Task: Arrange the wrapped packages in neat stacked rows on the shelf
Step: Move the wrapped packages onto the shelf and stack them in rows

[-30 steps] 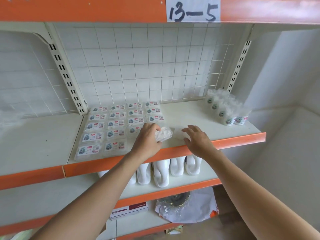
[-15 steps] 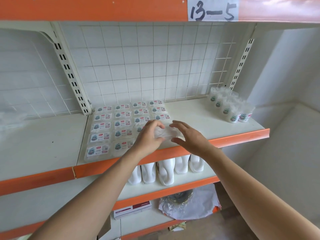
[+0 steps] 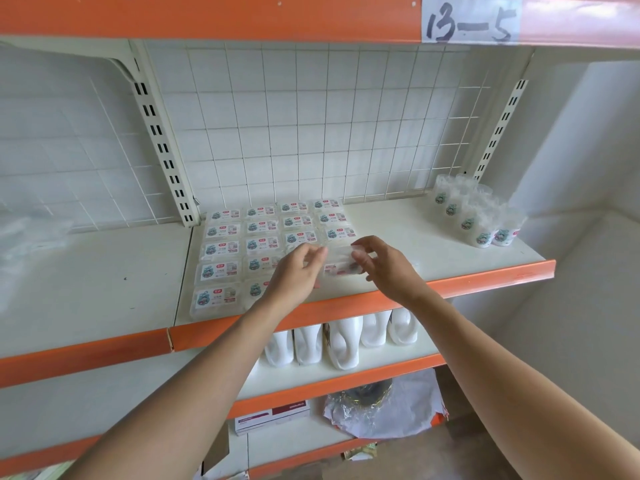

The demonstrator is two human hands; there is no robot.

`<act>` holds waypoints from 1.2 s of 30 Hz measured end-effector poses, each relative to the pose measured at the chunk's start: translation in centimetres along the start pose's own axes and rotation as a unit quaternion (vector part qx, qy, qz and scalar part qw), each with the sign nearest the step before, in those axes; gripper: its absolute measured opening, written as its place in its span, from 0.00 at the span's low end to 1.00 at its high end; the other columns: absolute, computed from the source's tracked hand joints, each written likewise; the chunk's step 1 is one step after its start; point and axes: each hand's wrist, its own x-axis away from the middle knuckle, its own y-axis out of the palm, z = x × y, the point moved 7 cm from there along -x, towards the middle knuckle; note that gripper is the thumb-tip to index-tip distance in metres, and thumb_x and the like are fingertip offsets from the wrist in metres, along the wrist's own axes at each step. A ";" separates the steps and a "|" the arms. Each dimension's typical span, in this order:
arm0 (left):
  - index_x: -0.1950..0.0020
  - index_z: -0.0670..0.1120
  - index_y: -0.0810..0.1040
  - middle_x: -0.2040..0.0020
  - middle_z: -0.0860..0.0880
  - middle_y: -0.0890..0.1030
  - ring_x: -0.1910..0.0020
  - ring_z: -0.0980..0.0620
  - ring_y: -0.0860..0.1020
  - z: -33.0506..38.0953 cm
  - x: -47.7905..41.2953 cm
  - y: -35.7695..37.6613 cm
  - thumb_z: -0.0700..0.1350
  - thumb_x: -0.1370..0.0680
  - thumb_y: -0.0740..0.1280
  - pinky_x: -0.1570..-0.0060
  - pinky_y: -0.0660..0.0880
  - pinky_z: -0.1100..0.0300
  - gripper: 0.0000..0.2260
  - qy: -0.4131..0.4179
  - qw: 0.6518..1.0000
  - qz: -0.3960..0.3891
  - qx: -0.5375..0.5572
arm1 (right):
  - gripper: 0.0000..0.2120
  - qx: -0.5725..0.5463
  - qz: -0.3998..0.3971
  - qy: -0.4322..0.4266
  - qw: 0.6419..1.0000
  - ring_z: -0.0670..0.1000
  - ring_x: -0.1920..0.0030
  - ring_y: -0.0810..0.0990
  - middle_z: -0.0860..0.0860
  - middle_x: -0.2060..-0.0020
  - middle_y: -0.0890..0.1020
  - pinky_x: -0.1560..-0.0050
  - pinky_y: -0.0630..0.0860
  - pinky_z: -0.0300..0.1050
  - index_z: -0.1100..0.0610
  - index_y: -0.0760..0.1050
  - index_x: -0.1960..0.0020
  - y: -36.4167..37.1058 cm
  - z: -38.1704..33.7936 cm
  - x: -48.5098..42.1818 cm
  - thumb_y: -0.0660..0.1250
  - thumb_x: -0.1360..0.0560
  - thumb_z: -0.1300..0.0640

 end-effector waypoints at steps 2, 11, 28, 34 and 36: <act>0.49 0.43 0.77 0.55 0.52 0.80 0.63 0.47 0.83 -0.2 0.0 -0.3 0.52 0.18 0.59 0.61 0.80 0.58 0.13 -0.013 1.000 0.003 0.019 | 0.08 0.008 0.001 0.015 1.000 0.47 0.65 0.81 0.45 0.59 0.80 0.55 0.79 0.53 0.53 0.74 0.44 0.0 0.1 0.0 0.61 0.19 0.50; 0.42 0.44 0.78 0.58 0.51 0.81 0.62 0.52 0.81 -0.5 -0.4 -0.3 0.45 0.18 0.62 0.57 0.80 0.55 0.09 -0.007 1.000 0.002 0.013 | 0.11 0.063 0.000 0.035 0.997 0.50 0.62 0.81 0.49 0.63 0.82 0.57 0.78 0.49 0.53 0.77 0.46 -0.2 -0.3 -0.3 0.60 0.19 0.49; 0.42 0.45 0.69 0.52 0.43 0.82 0.59 0.47 0.84 -0.9 0.0 0.0 0.42 0.22 0.67 0.60 0.82 0.55 0.11 -0.106 0.983 0.014 0.148 | 0.22 -0.212 -0.021 0.115 0.970 0.58 0.60 0.85 0.56 0.53 0.78 0.57 0.83 0.53 0.51 0.65 0.30 2.6 -0.9 -0.2 0.66 0.22 0.57; 0.43 0.49 0.77 0.56 0.50 0.80 0.64 0.53 0.77 -0.9 -0.7 -1.6 0.44 0.19 0.62 0.57 0.78 0.51 0.07 -0.063 0.997 0.023 0.036 | 0.31 0.062 -0.032 -0.043 0.997 0.49 0.47 0.80 0.52 0.34 0.71 0.42 0.77 0.47 0.49 0.65 0.27 2.3 -1.5 -0.3 0.72 0.27 0.54; 0.42 0.49 0.79 0.53 0.51 0.80 0.61 0.56 0.76 -0.6 -0.8 -1.7 0.44 0.18 0.62 0.57 0.75 0.56 0.09 -0.043 0.999 0.017 0.004 | 0.30 0.112 -0.055 -0.104 0.987 0.49 0.35 0.73 0.49 0.29 0.67 0.36 0.72 0.45 0.49 0.67 0.28 2.7 -2.2 -0.1 0.73 0.27 0.52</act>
